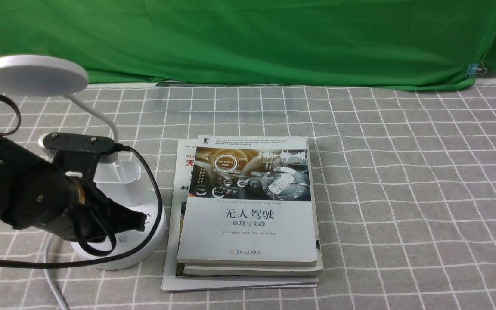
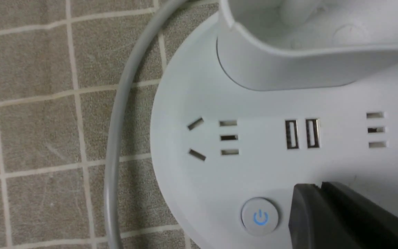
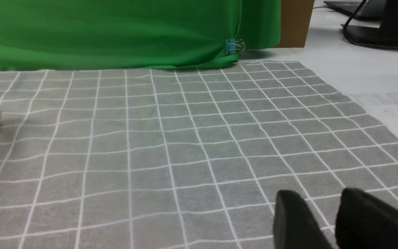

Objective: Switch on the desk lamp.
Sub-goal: Use the left arm to press the button switch on the lamp holder

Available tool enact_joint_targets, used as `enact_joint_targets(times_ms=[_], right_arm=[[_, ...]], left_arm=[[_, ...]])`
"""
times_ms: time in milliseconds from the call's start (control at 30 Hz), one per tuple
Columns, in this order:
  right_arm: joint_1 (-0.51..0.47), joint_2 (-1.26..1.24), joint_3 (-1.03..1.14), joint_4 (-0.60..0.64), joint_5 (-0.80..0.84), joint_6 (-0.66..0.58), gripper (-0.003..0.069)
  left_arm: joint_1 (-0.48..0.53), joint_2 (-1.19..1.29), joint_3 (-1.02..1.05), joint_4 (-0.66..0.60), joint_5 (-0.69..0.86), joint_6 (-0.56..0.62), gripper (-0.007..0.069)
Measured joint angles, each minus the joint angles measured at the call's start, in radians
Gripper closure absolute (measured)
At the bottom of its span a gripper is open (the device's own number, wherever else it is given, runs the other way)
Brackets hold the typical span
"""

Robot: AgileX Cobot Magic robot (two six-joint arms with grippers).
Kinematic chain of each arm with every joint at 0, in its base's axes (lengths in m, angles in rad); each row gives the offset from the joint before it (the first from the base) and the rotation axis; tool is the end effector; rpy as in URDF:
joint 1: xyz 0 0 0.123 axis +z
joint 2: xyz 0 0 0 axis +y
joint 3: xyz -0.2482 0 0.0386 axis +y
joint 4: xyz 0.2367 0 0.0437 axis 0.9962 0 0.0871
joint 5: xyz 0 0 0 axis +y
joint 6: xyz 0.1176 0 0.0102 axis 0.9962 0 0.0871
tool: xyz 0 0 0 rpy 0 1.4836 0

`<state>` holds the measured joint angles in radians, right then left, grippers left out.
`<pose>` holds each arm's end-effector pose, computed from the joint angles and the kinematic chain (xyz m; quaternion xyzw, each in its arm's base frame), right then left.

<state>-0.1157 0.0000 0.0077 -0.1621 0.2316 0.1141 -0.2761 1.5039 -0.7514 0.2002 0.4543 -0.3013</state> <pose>0.1043 -0.0165 0.1859 0.0393 0.7568 -0.0659 0.6491 0.2690 -0.0655 0.1379 0.0655 0.9707 -0.0031 0.2312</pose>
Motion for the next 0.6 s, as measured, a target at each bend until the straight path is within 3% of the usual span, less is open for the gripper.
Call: enact_joint_targets(times_ms=[300, 600], right_arm=[[0.0, 0.0, 0.0, 0.0, 0.0, 0.0, 0.0414], [0.0, 0.0, 0.0, 0.0, 0.0, 0.0, 0.0414]], left_arm=[[-0.042, 0.0, -0.035, -0.014, 0.012, 0.019, 0.0606], [-0.065, 0.0, -0.039, 0.052, 0.038, -0.049, 0.0606]])
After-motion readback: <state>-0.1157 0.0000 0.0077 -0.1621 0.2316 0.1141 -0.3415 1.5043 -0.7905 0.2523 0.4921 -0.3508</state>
